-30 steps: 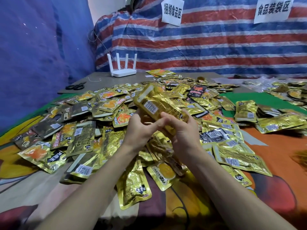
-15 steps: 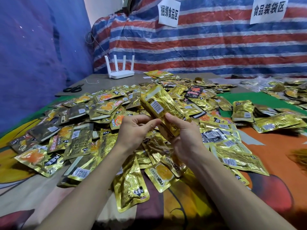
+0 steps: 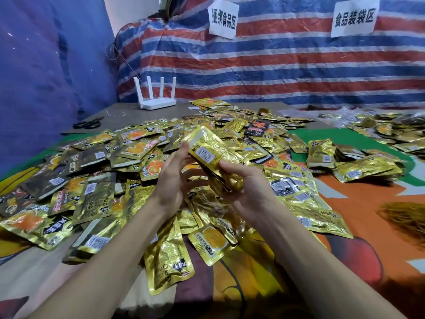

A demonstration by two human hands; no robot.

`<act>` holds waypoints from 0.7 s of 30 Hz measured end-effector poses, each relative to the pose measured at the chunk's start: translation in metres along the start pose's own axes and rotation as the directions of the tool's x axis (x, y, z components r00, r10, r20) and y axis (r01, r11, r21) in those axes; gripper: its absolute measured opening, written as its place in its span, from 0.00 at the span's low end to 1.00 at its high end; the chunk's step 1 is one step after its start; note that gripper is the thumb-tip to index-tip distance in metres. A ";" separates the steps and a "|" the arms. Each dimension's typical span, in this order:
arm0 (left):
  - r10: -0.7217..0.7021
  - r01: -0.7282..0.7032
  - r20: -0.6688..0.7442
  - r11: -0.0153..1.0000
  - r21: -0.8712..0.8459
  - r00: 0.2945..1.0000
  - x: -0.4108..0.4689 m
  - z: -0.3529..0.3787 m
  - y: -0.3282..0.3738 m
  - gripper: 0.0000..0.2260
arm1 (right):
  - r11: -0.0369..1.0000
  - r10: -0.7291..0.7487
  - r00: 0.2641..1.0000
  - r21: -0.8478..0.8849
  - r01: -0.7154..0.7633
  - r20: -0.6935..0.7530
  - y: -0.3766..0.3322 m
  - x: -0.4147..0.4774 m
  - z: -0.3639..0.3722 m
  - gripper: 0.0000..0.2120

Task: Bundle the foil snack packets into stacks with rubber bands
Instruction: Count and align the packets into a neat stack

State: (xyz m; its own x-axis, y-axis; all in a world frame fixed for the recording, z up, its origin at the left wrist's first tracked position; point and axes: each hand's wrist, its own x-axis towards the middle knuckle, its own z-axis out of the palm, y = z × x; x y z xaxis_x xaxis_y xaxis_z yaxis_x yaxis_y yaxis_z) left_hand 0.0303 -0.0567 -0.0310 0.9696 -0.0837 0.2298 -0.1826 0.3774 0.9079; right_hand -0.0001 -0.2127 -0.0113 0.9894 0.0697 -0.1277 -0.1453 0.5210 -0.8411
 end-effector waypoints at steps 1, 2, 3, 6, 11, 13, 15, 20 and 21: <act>-0.011 0.011 0.019 1.000 0.001 1.000 0.000 0.000 0.000 0.24 | 1.000 -0.003 1.000 -0.002 0.003 -0.005 0.001 0.000 0.001 0.06; -0.017 0.016 0.019 1.000 0.025 1.000 0.000 0.000 -0.002 0.25 | 1.000 -0.004 1.000 0.011 0.005 -0.010 0.002 0.000 0.002 0.09; -0.028 0.028 0.002 0.998 0.065 1.000 0.001 0.001 -0.004 0.25 | 1.000 -0.006 1.000 0.028 0.006 -0.015 0.004 0.000 0.003 0.12; -0.077 0.086 -0.065 0.984 0.156 0.995 0.003 0.006 -0.013 0.24 | 0.995 -0.083 0.995 -0.062 0.079 -0.053 0.009 0.003 0.004 0.12; 0.032 -0.027 -0.045 0.993 0.118 0.998 0.005 0.001 -0.012 0.13 | 0.937 -0.072 0.992 -0.333 0.102 0.102 -0.004 -0.003 -0.007 0.11; 0.058 -0.052 -0.047 0.992 0.113 0.997 0.003 0.002 -0.009 0.21 | 0.874 0.006 0.978 -0.476 0.096 0.208 -0.017 -0.008 -0.014 0.04; 0.070 -0.066 -0.022 0.988 0.140 0.997 0.001 0.006 -0.009 0.20 | 0.748 0.022 0.968 -0.646 0.151 0.252 -0.027 -0.013 -0.019 0.08; -0.058 0.031 0.107 0.971 0.236 0.993 -0.003 0.012 -0.011 0.27 | 0.787 0.060 0.982 -0.613 0.062 0.176 -0.046 -0.016 -0.034 0.08; -0.053 0.022 0.122 0.969 0.244 0.991 -0.004 0.011 -0.012 0.27 | 0.831 0.067 0.989 -0.556 0.016 0.128 -0.051 -0.016 -0.040 0.05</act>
State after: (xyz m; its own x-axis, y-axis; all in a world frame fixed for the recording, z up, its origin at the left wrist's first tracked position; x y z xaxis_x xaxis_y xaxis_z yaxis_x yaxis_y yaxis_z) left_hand 0.0268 -0.0713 -0.0389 0.9509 -0.2151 0.2224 -0.1956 0.1387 0.9708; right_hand -0.0092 -0.2742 0.0127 0.9702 0.2132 -0.1154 -0.1095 -0.0394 -0.9932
